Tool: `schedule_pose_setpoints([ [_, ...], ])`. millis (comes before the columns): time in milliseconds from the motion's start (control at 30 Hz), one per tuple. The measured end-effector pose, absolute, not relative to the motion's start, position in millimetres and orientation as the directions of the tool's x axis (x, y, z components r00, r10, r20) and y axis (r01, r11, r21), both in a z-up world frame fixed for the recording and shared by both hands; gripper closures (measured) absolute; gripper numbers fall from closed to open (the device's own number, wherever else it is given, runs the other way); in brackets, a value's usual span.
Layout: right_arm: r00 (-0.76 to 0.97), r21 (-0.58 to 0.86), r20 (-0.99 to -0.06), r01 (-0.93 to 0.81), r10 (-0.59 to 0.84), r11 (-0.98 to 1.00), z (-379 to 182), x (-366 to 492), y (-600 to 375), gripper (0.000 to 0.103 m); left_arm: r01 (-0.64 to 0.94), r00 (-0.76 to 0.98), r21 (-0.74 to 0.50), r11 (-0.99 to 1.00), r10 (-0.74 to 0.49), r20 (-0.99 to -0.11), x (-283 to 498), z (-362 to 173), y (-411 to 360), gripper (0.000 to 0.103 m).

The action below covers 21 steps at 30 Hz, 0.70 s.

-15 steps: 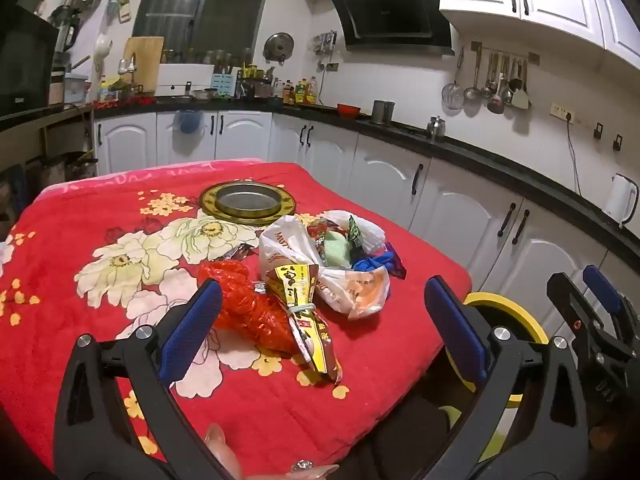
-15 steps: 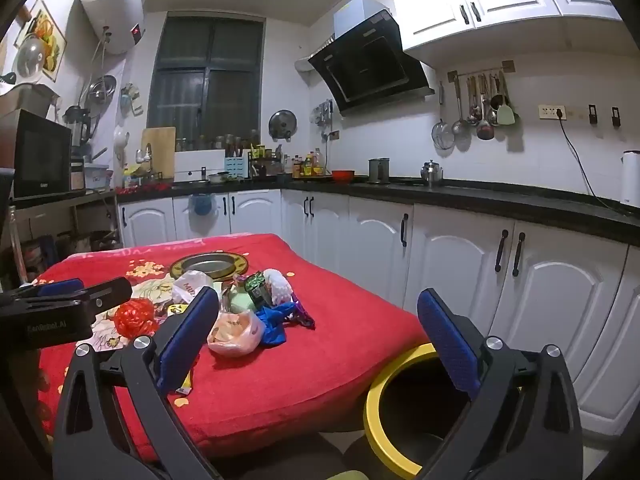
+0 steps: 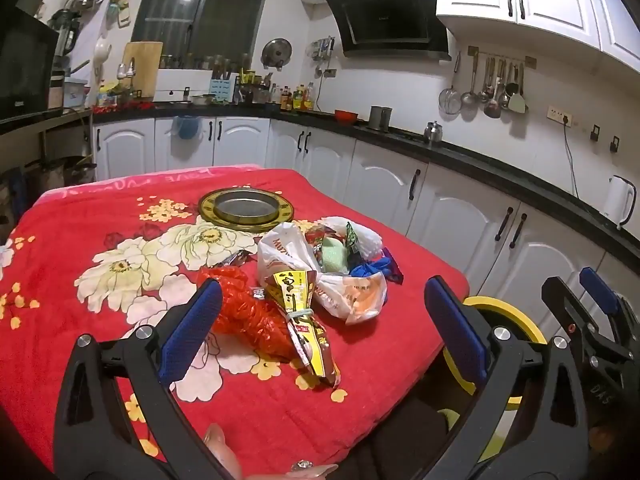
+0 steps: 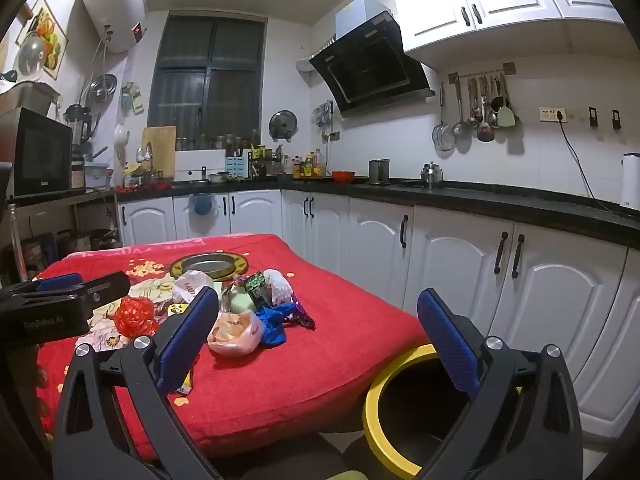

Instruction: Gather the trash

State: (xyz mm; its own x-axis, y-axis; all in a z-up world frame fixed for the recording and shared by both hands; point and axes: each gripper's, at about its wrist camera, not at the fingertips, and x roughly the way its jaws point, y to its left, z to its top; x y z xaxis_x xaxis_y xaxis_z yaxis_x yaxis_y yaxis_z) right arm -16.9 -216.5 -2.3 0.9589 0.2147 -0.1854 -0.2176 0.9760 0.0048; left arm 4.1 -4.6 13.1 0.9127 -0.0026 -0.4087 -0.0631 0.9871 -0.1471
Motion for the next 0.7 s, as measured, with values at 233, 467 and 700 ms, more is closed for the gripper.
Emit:
schedule_pose_setpoints([
  [233,0.959,0.006,-0.184,-0.219,0.216,0.976,-1.9,-17.2,-216.8,0.006,-0.049,0.925,-0.142,0.989,-0.009,-0.381,-3.4,11.6,-3.8,0.010],
  [467,0.959,0.004,-0.186,-0.219,0.216,0.976,-1.6,-16.9,-216.7,0.006,-0.049,0.926,-0.141,0.989,-0.008,-0.378,-4.8,12.2,-4.7,0.010],
  [700,0.959,0.004,-0.185,-0.219,0.216,0.976,-1.6,-16.8,-216.9,0.006,-0.049,0.926,-0.141,0.989,-0.008,-0.377,-4.9,13.0,-5.1,0.010],
])
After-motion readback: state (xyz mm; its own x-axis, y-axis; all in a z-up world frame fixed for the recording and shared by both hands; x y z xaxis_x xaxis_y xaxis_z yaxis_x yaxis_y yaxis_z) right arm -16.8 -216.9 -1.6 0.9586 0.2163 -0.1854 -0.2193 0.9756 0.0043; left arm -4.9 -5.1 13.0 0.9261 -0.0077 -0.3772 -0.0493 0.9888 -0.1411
